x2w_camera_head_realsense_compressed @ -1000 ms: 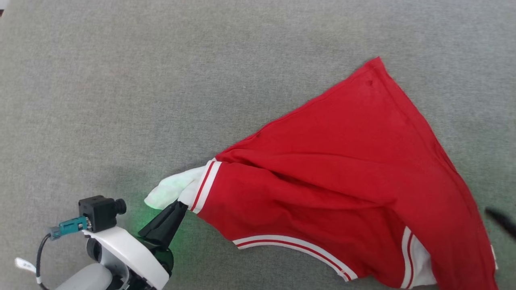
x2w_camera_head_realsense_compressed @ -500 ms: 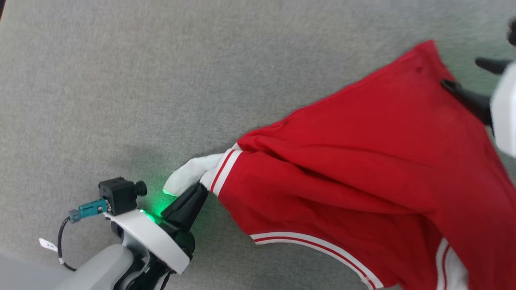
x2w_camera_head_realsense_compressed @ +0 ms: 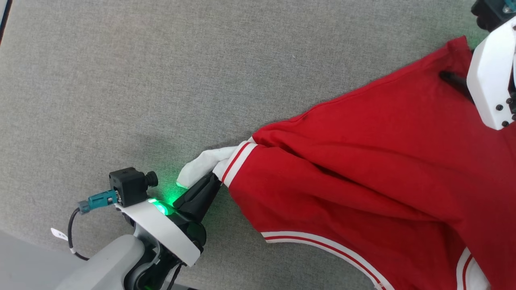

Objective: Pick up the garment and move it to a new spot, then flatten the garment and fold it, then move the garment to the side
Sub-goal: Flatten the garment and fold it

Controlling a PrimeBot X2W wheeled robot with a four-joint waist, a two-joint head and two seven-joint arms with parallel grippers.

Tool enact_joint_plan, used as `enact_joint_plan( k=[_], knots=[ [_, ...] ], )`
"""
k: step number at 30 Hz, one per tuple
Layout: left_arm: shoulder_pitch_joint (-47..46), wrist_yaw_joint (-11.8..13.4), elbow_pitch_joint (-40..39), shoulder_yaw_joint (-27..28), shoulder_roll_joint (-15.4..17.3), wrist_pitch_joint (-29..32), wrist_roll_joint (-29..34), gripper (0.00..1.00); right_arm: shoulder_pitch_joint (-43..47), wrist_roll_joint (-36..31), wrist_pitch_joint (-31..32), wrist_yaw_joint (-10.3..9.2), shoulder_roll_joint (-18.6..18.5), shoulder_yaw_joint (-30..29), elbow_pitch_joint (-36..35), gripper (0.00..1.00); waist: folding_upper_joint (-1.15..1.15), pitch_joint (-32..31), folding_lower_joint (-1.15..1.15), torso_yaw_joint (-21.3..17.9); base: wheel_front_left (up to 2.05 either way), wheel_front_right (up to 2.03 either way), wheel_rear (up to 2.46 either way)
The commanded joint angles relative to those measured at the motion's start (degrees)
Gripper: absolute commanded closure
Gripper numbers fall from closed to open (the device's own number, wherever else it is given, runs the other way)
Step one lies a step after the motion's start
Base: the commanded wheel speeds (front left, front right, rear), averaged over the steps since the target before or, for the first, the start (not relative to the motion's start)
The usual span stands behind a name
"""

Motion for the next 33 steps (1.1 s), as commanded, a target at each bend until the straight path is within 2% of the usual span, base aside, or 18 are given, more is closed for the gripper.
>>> enact_joint_plan(
  k=[1, 2, 4, 10, 14, 19, 20, 25, 33],
  knots=[
    [-0.3, 0.2, 1.2, -0.4, -0.9, 0.5, -0.9, 1.0, 4.6, 1.1, 1.3, 0.18, 0.2, 3.7, 3.1, 0.92, 0.0, -0.1, 0.0, -0.1, 0.0, 0.0, 0.0],
    [-0.3, 0.2, 1.2, -0.3, -0.9, 0.5, -1.0, 1.0, 4.5, 1.5, 1.3, 0.18, -0.1, 4.1, 3.4, 1.0, 0.0, -0.3, 0.0, -0.2, 0.0, 0.0, 0.0],
    [-0.2, 0.2, 1.2, -0.3, -0.9, 0.5, -1.1, 1.0, 3.9, 2.2, 0.0, 0.15, -0.4, 4.4, 3.9, 1.0, 0.0, -0.7, 0.0, -0.5, 0.0, 0.0, 0.0],
    [0.1, 0.2, 1.6, -1.0, -0.3, 0.5, -1.1, 1.0, 2.3, 3.0, -9.0, -0.05, 1.4, 0.0, 6.3, 1.0, 0.0, -3.4, 0.0, -1.7, 0.0, 0.0, 0.0],
    [-1.2, 0.2, 2.2, -1.4, 1.2, 0.5, 0.1, 1.0, 2.0, 3.5, -16.9, -0.02, 2.4, -2.4, 7.5, 1.0, 0.0, -5.8, 0.0, -2.9, 0.0, 0.0, 0.0],
    [-6.5, 0.2, 0.7, -1.3, 3.3, 1.9, -1.5, 1.0, -0.2, 2.2, -26.5, -0.02, 3.8, -6.5, 12.0, 1.0, 0.0, -7.8, 0.0, -5.0, 0.0, 0.0, 0.0],
    [-6.5, 0.2, 0.7, -1.3, 3.3, 1.9, -1.5, 1.0, -0.2, 2.2, -26.5, -0.02, 3.8, -6.5, 12.0, 1.0, 0.0, -7.8, 0.0, -5.0, 0.0, 0.0, 0.0],
    [-18.6, 0.2, 2.1, 0.7, 5.0, 6.5, -5.2, 1.0, -5.7, -2.0, -35.0, -0.03, 7.4, -12.5, 18.9, 1.0, 0.0, -7.2, 0.0, -8.1, 0.0, 0.0, 0.0],
    [-41.9, 0.2, 11.5, 6.3, 3.0, 12.7, -10.7, 1.0, -20.2, -8.5, -41.9, -0.05, 11.9, -21.4, 28.2, 1.0, 0.0, -1.8, 0.0, -11.7, 0.0, 0.0, 0.0]
  ],
)
